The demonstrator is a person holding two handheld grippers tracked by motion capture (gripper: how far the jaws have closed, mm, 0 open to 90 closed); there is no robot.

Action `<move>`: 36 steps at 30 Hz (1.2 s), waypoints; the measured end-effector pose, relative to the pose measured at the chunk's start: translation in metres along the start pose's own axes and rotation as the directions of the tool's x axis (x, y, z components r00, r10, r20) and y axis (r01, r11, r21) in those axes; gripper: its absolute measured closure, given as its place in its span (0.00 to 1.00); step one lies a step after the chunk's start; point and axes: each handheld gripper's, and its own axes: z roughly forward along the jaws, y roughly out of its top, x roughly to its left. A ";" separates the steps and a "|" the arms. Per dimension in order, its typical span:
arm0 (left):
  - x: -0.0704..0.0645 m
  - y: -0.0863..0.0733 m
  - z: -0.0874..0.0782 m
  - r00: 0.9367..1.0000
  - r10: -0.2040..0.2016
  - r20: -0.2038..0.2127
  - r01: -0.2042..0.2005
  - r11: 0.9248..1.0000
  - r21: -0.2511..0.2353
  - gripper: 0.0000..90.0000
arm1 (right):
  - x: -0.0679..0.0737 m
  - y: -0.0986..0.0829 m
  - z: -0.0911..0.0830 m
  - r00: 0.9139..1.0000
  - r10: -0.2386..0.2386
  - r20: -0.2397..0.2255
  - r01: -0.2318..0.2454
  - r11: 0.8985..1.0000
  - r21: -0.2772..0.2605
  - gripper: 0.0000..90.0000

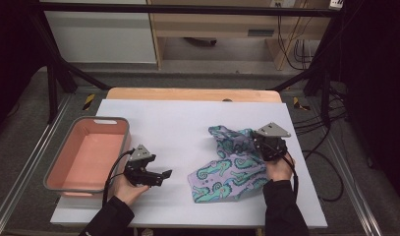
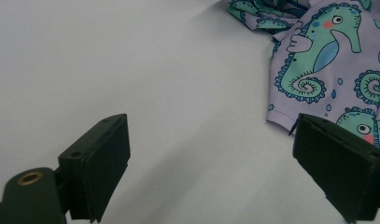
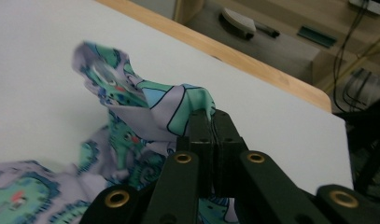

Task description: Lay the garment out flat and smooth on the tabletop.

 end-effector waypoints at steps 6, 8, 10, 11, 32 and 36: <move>-0.001 0.000 0.001 1.000 -0.002 0.007 0.002 1.000 -0.001 0.12 | -0.012 -0.022 0.006 0.999 0.034 0.020 -0.035 0.998 0.052 0.99; -0.001 0.001 0.003 1.000 0.002 0.007 -0.002 1.000 0.004 0.12 | -0.013 -0.024 0.006 0.999 0.036 0.018 -0.037 0.998 0.051 0.98; -0.002 0.001 0.004 1.000 0.002 0.010 -0.002 1.000 0.006 0.12 | -0.012 -0.027 0.006 0.999 0.041 0.007 -0.041 0.997 0.061 0.95; -0.003 0.001 0.004 1.000 0.003 0.010 -0.003 1.000 0.008 0.12 | -0.012 -0.028 0.006 0.999 0.044 0.016 -0.044 0.997 0.063 0.86; -0.001 0.001 -0.001 1.000 -0.001 0.008 0.002 1.000 -0.004 0.12 | 0.075 -0.011 0.073 0.982 -0.074 -0.172 0.102 0.982 0.158 0.38; -0.001 0.001 -0.001 1.000 0.000 0.007 0.000 1.000 -0.003 0.12 | 0.075 -0.015 0.081 0.985 -0.101 -0.140 0.128 0.971 0.200 0.69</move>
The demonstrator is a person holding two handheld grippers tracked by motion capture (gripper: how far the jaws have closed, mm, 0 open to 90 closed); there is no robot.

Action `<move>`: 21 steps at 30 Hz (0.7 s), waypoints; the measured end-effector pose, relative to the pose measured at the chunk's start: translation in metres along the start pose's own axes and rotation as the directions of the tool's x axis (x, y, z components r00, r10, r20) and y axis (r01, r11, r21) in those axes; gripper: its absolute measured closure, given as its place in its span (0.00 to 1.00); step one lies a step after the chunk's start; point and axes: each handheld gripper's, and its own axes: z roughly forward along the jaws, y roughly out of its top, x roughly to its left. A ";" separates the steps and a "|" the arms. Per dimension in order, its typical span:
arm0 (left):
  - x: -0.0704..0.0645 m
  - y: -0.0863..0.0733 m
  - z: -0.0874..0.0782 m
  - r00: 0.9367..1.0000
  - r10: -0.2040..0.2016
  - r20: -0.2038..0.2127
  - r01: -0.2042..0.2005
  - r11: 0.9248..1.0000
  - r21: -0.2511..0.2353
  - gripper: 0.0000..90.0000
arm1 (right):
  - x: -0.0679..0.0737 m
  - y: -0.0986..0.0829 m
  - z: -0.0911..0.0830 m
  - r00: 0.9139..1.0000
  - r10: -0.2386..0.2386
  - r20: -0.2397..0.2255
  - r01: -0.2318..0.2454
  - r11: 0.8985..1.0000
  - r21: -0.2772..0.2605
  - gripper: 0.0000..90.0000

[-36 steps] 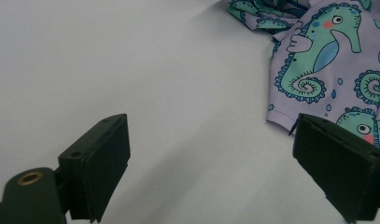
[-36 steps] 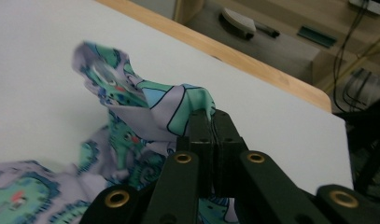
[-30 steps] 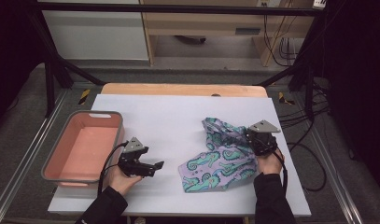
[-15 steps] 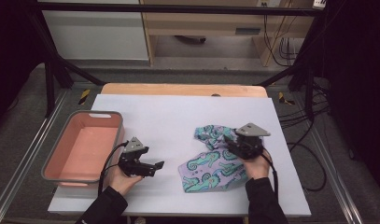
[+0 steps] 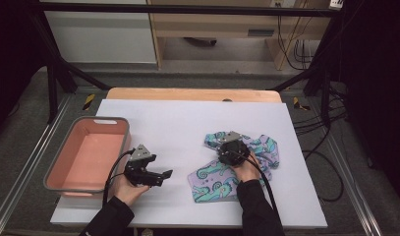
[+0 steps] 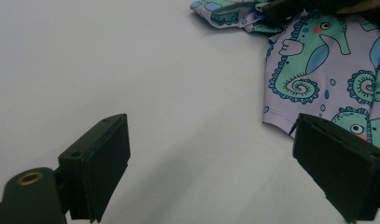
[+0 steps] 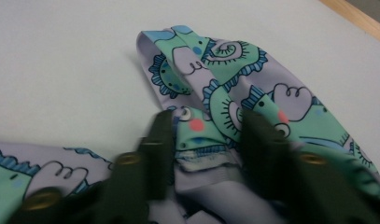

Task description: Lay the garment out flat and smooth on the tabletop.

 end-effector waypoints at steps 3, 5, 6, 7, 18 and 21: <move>0.000 0.000 0.000 1.000 0.000 0.001 0.000 1.000 -0.002 0.12 | -0.006 0.000 -0.003 1.000 -0.002 0.006 0.002 1.000 -0.001 0.96; 0.001 0.000 0.000 1.000 -0.002 0.000 0.002 1.000 0.001 0.12 | -0.013 0.000 -0.010 1.000 0.015 0.024 -0.014 1.000 -0.025 0.98; 0.001 0.000 0.000 1.000 -0.002 -0.001 0.002 1.000 0.001 0.12 | -0.017 0.001 -0.014 0.999 0.026 0.036 -0.024 0.998 -0.050 0.98; 0.000 0.000 0.000 1.000 -0.002 0.000 0.002 1.000 0.001 0.12 | -0.026 0.002 -0.023 0.995 0.058 0.077 -0.050 0.993 -0.102 0.98; 0.000 0.000 0.001 1.000 -0.001 0.002 0.001 1.000 0.001 0.12 | -0.051 0.001 -0.018 0.973 0.158 0.166 -0.135 0.981 -0.137 0.64; 0.000 0.000 0.002 1.000 -0.004 0.001 0.004 1.000 0.003 0.12 | -0.044 0.003 -0.024 0.981 0.178 0.071 -0.164 0.972 -0.170 0.52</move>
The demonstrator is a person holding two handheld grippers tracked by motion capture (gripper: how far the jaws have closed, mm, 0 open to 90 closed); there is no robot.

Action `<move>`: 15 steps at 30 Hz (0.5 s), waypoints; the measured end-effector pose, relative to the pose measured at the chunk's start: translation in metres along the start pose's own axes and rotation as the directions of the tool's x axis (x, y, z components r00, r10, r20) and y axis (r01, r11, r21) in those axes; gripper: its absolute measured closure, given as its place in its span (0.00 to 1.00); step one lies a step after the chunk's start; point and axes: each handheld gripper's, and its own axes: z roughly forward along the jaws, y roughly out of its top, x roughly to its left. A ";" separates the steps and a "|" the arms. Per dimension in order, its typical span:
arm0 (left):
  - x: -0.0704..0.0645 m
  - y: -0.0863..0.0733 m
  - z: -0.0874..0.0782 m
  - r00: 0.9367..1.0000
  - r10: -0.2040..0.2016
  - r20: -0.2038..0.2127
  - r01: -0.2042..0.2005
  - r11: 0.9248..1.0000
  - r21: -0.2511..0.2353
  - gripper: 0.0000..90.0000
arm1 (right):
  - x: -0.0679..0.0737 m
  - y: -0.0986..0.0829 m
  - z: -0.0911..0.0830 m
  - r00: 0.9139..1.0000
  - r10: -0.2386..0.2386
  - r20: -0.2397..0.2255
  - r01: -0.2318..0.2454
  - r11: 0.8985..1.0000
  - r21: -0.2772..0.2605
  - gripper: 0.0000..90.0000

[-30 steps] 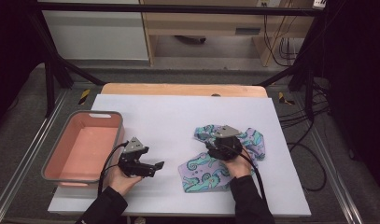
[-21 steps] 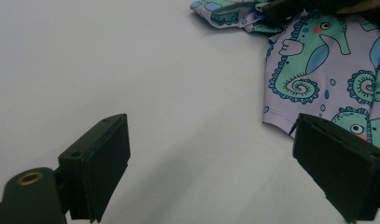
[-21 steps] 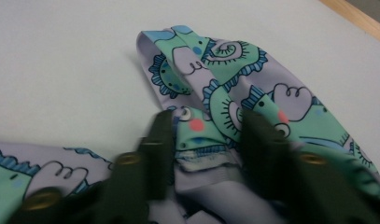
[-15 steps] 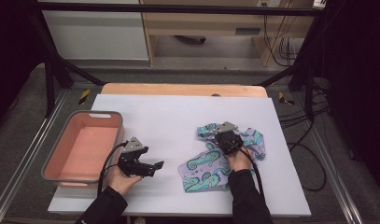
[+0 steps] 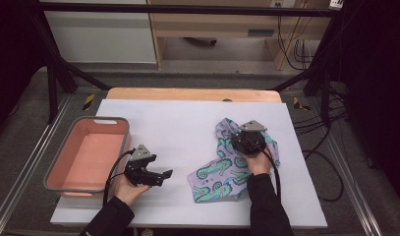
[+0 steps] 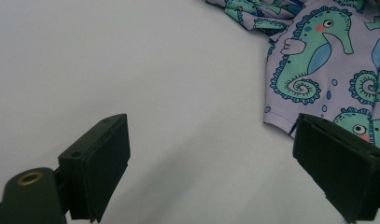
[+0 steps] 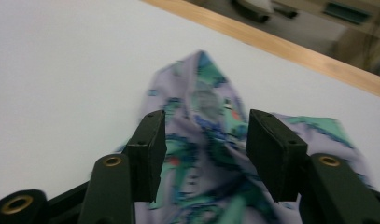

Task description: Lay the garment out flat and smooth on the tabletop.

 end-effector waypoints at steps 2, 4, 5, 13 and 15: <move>-0.001 0.000 0.000 1.000 0.003 -0.001 -0.003 1.000 0.000 0.12 | 0.012 0.002 -0.001 0.997 -0.019 -0.073 0.019 1.000 0.010 0.49; -0.002 0.001 0.000 1.000 0.007 0.003 -0.007 1.000 -0.002 0.12 | 0.029 0.001 0.003 0.987 -0.028 -0.159 0.033 0.999 0.031 0.47; -0.002 0.001 0.000 1.000 0.006 0.005 -0.006 1.000 -0.001 0.12 | 0.034 0.000 0.007 0.983 -0.029 -0.182 0.037 0.998 0.042 0.48; 0.001 0.001 -0.004 1.000 -0.001 0.000 0.001 1.000 -0.014 0.12 | 0.048 -0.012 0.036 0.978 -0.046 -0.201 0.082 0.981 0.176 0.61; 0.000 0.002 -0.004 1.000 0.001 -0.001 -0.001 1.000 -0.014 0.12 | 0.046 -0.014 0.041 0.982 -0.047 -0.185 0.085 0.976 0.203 0.74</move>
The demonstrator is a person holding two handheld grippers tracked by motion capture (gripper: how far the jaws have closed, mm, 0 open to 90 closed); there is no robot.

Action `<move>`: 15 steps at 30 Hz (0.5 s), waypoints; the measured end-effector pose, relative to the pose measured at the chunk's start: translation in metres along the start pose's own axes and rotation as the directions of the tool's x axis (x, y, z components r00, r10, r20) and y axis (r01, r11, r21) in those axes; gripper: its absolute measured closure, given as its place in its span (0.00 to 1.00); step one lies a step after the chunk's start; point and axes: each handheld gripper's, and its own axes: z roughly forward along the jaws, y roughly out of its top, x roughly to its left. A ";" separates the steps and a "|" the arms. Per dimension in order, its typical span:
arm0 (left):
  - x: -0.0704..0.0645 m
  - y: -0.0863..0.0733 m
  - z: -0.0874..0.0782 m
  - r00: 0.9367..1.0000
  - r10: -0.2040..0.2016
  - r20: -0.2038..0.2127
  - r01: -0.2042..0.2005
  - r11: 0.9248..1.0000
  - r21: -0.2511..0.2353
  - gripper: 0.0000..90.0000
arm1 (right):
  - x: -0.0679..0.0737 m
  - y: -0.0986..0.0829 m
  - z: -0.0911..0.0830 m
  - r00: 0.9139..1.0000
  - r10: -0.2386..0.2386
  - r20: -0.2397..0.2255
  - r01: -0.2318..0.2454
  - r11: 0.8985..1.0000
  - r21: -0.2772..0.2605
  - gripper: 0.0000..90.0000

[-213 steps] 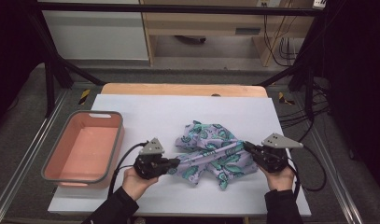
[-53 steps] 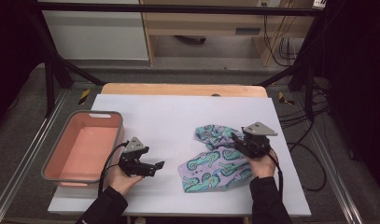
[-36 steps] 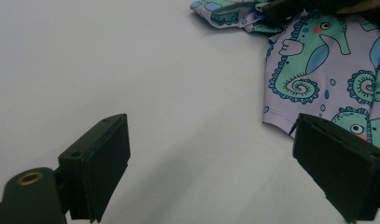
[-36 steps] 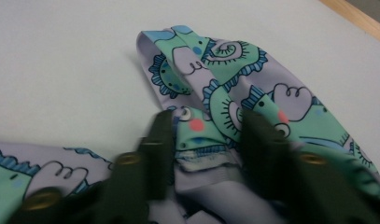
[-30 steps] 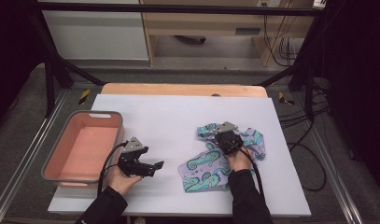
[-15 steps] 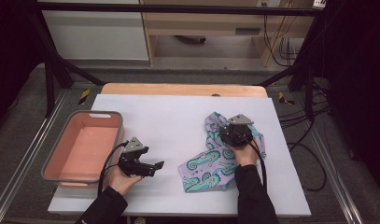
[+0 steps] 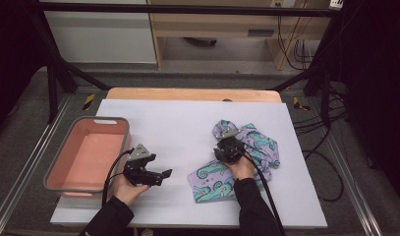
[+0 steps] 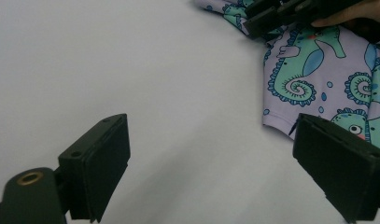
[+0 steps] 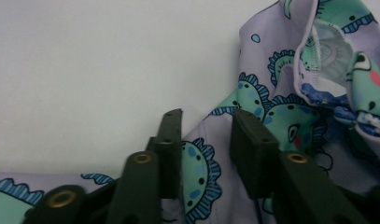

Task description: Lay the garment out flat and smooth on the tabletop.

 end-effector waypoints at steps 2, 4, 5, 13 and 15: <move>0.000 0.000 0.000 1.000 0.000 0.001 0.000 1.000 0.000 0.12 | -0.001 0.000 0.001 1.000 0.006 -0.002 -0.005 1.000 0.003 0.80; 0.000 0.000 0.000 1.000 0.001 -0.001 -0.001 1.000 -0.001 0.12 | -0.003 0.000 0.001 1.000 -0.001 -0.012 0.001 1.000 0.009 0.97; 0.000 0.001 -0.001 1.000 0.000 0.000 0.000 1.000 -0.003 0.12 | -0.005 0.000 0.000 1.000 0.002 -0.016 -0.002 1.000 0.007 0.98; 0.002 0.004 -0.007 1.000 -0.012 -0.003 0.012 0.999 -0.034 0.12 | 0.006 0.019 -0.035 0.989 0.001 -0.145 -0.024 0.988 -0.155 0.99; 0.002 0.004 -0.009 1.000 -0.012 -0.005 0.012 0.999 -0.038 0.12 | 0.017 0.029 -0.045 0.977 -0.021 -0.213 -0.025 0.977 -0.211 0.99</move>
